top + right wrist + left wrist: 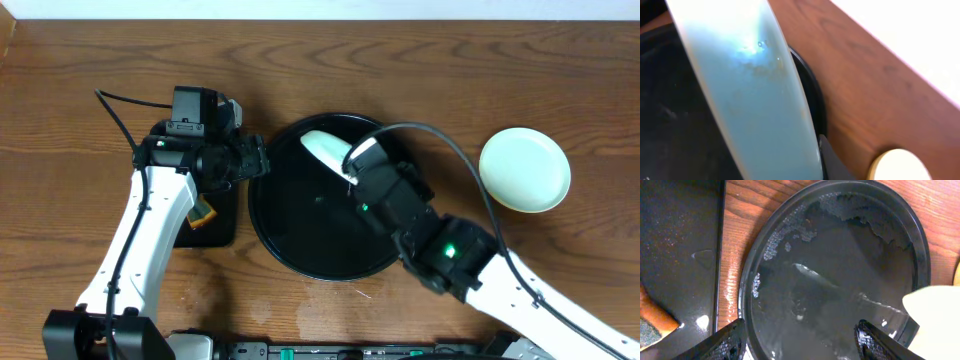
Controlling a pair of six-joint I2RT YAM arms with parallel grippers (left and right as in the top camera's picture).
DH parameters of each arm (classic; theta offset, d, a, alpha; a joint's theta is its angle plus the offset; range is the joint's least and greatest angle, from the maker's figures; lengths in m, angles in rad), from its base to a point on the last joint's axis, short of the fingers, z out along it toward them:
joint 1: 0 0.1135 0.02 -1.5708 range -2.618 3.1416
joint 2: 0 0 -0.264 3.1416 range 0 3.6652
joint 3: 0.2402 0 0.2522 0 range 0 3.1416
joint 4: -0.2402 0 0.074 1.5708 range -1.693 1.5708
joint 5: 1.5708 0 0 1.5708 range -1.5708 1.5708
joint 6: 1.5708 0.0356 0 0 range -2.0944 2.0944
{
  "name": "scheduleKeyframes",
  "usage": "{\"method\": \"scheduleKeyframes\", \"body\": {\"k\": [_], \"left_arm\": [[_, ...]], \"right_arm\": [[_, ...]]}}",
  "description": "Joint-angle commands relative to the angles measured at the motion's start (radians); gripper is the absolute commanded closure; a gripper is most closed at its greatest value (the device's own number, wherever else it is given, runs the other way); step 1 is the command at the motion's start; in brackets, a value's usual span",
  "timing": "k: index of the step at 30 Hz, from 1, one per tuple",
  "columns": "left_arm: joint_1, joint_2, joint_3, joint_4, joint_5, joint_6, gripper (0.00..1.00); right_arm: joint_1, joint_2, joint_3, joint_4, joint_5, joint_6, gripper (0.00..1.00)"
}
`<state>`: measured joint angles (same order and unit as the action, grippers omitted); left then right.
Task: Clean dirty plates on tray and stack at the side
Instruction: 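Lift the green plate with the right gripper and carry it right, then set the green plate on the plate stack and release it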
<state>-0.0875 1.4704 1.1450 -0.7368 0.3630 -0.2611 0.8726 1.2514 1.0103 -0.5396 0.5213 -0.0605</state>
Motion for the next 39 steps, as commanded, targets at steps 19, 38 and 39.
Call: {"method": "scheduleKeyframes", "body": {"k": [19,38,39], "left_arm": [[0.004,0.000,0.009,-0.003,-0.010,0.006,0.24],[0.189,-0.155,0.010,-0.052,-0.039,0.040,0.23],[0.198,-0.161,0.010,-0.064,-0.039,0.040,0.23]], "right_arm": [[0.030,-0.018,0.003,-0.001,0.144,0.069,0.99],[-1.123,0.009,0.003,-0.164,-0.817,0.579,0.99],[-1.160,0.025,0.002,-0.168,-0.814,0.579,0.99]]}}
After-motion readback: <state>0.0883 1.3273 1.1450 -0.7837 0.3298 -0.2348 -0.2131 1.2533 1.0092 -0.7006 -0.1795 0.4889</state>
